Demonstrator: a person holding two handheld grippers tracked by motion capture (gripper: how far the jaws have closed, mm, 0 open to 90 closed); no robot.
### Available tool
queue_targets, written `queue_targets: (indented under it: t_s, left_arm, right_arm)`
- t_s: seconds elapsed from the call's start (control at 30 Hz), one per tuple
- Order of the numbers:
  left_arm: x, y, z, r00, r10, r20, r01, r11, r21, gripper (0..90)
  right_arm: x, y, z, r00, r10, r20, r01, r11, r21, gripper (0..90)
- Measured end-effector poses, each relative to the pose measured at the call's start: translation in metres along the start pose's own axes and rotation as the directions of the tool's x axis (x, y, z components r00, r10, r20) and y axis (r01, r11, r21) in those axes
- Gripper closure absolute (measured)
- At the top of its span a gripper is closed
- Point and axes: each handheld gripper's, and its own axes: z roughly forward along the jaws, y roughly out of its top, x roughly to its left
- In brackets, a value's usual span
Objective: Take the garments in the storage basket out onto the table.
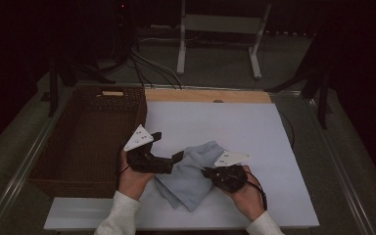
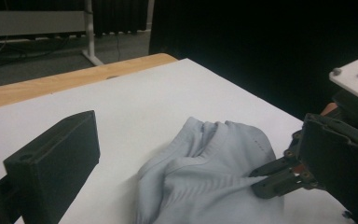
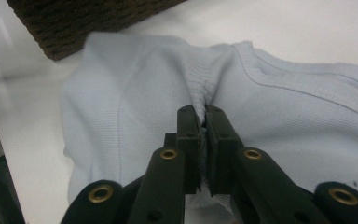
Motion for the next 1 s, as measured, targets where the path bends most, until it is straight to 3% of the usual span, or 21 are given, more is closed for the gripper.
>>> queue_targets:
  t_s: [0.53, 0.7, 0.83, 1.0]
  left_arm:
    - [-0.001, -0.001, 0.001, 1.0000, 0.002, 0.005, -0.002, 1.0000, 0.002, 0.4]
    - [-0.001, 0.000, 0.000, 1.0000, 0.001, 0.002, -0.001, 1.0000, -0.003, 0.4]
    - [-0.001, 0.000, 0.000, 1.0000, 0.002, 0.005, -0.002, 1.0000, -0.004, 0.4]
    - [-0.001, 0.000, 0.000, 1.0000, 0.002, 0.004, -0.002, 1.0000, -0.003, 0.4]
  right_arm:
    - [-0.019, -0.033, -0.032, 0.9969, 0.052, 0.060, -0.051, 0.999, -0.008, 86.1]
    - [-0.030, -0.041, -0.041, 0.9921, 0.067, 0.105, -0.068, 0.998, -0.003, 86.0]
    - [-0.039, -0.047, -0.045, 0.9836, 0.082, 0.161, -0.084, 0.996, 0.003, 86.0]
    - [-0.048, -0.052, -0.049, 0.9753, 0.117, 0.187, -0.119, 0.993, 0.001, 86.0]
